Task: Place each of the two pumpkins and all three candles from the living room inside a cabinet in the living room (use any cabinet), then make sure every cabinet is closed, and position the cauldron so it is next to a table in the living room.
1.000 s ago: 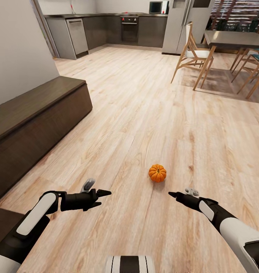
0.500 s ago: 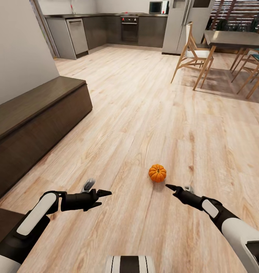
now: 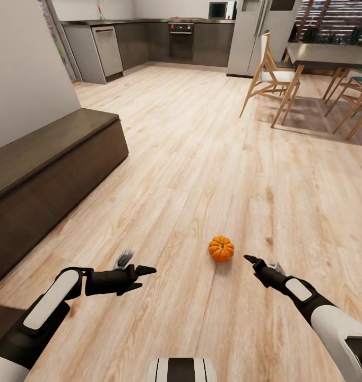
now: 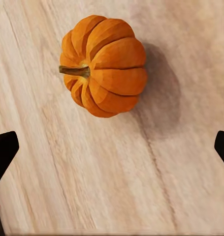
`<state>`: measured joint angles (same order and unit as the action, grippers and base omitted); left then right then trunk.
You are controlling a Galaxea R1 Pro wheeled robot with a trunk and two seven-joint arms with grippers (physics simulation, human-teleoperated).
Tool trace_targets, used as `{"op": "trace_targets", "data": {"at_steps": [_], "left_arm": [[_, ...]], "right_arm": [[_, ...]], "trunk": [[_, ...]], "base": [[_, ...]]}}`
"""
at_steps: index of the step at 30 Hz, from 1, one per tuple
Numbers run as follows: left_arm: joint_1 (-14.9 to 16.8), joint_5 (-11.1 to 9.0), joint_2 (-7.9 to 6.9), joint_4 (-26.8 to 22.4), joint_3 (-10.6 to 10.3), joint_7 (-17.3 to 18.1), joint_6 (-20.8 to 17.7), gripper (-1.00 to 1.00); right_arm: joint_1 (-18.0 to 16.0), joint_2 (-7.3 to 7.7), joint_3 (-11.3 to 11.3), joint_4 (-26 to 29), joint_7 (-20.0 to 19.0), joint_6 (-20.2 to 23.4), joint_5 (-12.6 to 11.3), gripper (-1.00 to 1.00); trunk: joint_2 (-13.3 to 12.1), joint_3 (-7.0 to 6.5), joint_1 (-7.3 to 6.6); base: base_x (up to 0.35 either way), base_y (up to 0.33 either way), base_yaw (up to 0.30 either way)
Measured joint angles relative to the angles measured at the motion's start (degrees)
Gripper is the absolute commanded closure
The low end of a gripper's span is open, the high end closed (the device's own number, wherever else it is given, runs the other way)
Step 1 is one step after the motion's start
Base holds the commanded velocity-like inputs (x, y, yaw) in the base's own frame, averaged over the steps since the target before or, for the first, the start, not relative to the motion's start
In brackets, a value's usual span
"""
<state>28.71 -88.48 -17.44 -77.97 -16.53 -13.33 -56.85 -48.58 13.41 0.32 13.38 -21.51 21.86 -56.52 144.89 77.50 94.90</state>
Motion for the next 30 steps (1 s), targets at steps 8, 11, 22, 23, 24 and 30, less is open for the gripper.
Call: {"op": "trace_targets", "data": {"at_steps": [8,11,22,23,24,30], "left_arm": [[0.00,-0.03,0.08,-0.03,-0.01,0.00,0.00,-1.00],[0.00,-0.03,0.08,-0.04,-0.01,0.00,0.00,-1.00],[-0.05,-3.11,-1.50,-2.11,-0.12,6.85,-0.34,-1.00],[-0.06,-3.39,-1.94,-2.51,-0.28,8.30,-0.35,-1.00],[-0.07,-4.16,-2.83,-3.31,-0.85,10.84,-0.35,-1.00],[-0.10,-5.97,-5.94,-5.05,-5.07,20.33,-0.43,-1.00]], "right_arm": [[0.00,-0.06,-0.09,-0.01,0.22,0.68,-0.13,-1.00],[0.00,-0.03,-0.09,-0.02,0.22,0.71,-0.15,-1.00],[0.00,0.06,-0.08,-0.02,0.30,0.73,-0.13,-1.00],[0.00,0.06,-0.08,-0.02,0.31,0.73,-0.12,-1.00],[0.00,0.05,-0.08,-0.02,0.31,0.73,-0.11,-1.00],[0.00,0.02,-0.05,-0.01,0.24,0.73,-0.07,-1.00]], "trunk": [[0.00,0.00,-0.01],[0.00,0.00,-0.02],[0.00,0.00,0.00],[0.00,0.00,0.00],[0.00,0.00,0.00],[0.00,0.00,0.00]], "base": [[0.040,0.002,0.000],[0.236,0.069,0.000],[0.117,0.040,0.000],[0.007,0.002,0.000],[0.005,0.002,0.000],[0.001,0.000,0.000]]}}
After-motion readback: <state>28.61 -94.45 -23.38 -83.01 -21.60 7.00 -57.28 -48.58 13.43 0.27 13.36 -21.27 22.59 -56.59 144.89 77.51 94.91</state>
